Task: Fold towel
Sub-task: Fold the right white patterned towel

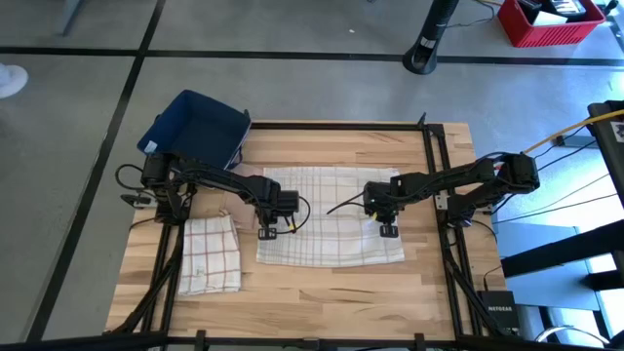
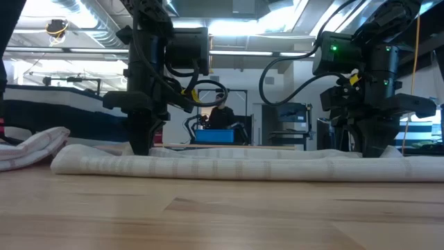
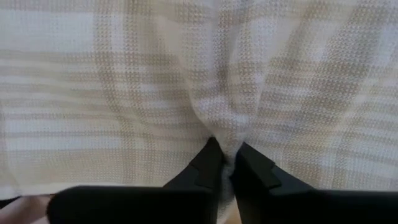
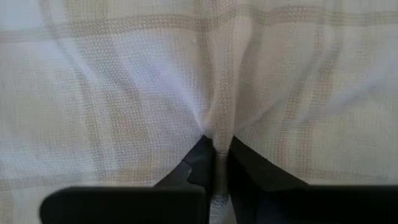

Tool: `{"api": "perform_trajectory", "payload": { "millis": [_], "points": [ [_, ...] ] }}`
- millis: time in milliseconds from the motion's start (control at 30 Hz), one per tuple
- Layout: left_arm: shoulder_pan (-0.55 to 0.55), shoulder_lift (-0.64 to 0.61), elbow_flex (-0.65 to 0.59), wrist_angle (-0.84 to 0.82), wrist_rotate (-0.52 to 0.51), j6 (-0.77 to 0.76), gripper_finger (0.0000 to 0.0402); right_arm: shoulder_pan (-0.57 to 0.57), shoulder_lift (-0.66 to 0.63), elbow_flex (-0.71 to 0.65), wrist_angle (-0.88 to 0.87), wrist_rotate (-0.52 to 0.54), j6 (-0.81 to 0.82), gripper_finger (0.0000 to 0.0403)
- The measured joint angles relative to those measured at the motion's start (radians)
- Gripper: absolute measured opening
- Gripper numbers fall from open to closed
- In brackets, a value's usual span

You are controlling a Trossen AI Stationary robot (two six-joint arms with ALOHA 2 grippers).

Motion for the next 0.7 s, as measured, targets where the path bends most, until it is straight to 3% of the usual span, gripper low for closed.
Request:
{"api": "perform_trajectory", "payload": {
  "millis": [167, 300, 500, 700],
  "points": [
    [0.0, 0.0, -0.001, 0.005, 0.0, -0.019, 0.0063, 0.0, 0.0, 0.0, 0.002, 0.004, 0.007, 0.0044],
    [0.002, 0.0, 0.001, 0.004, 0.013, 0.001, 0.0118, 0.001, 0.0, -0.001, 0.003, 0.01, 0.008, 0.0061],
    [0.005, 0.002, 0.099, -0.12, 0.058, 0.007, 0.0186, 0.002, -0.001, -0.001, 0.004, 0.004, 0.008, 0.0124],
    [0.022, -0.042, 0.102, -0.056, 0.054, 0.053, 0.0204, 0.002, -0.006, -0.003, 0.008, 0.013, 0.008, 0.0186]
  ]
}}
